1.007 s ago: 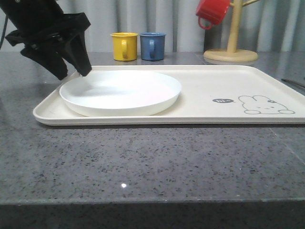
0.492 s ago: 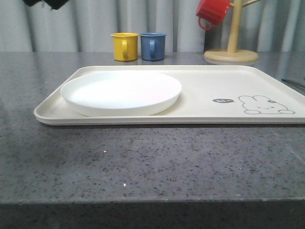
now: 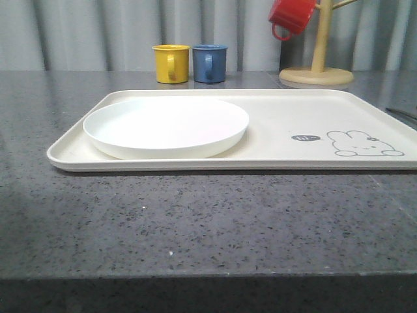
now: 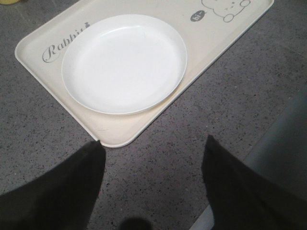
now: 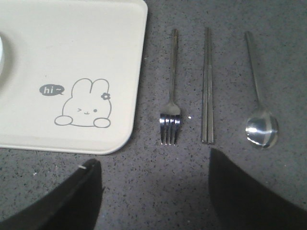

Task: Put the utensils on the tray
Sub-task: 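Open the left gripper and raise it away from the plate, then lower the right gripper onto the steel fork and grasp it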

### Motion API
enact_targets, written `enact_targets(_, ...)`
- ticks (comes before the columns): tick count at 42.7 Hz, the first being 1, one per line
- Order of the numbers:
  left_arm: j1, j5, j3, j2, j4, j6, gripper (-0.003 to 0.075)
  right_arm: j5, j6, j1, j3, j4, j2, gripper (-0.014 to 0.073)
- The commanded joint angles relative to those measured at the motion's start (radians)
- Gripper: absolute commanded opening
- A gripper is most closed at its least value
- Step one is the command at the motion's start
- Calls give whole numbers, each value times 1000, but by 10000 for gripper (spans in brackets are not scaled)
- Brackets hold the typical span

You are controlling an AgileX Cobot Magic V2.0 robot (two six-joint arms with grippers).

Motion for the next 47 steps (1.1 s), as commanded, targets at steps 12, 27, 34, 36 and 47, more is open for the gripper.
enact_targets(12, -8, -68, -25, -14, -11, -14, 438, 194, -47, -3, -330, -34, 392, 395)
enact_targets(27, -8, -68, -25, -12, -11, -14, 438, 294, -52, -28, -560, -24, 783, 395)
enact_targets(34, -8, -68, -25, -12, -11, -14, 438, 296, -53, -28, -628, -32, 900, 395)
enact_targets(36, -8, -68, -25, -12, -11, -14, 438, 294, -53, -28, -646, -32, 930, 395)
enact_targets(47, -8, -68, -25, -12, -11, -14, 438, 291, -53, -28, -702, -34, 1041, 395)
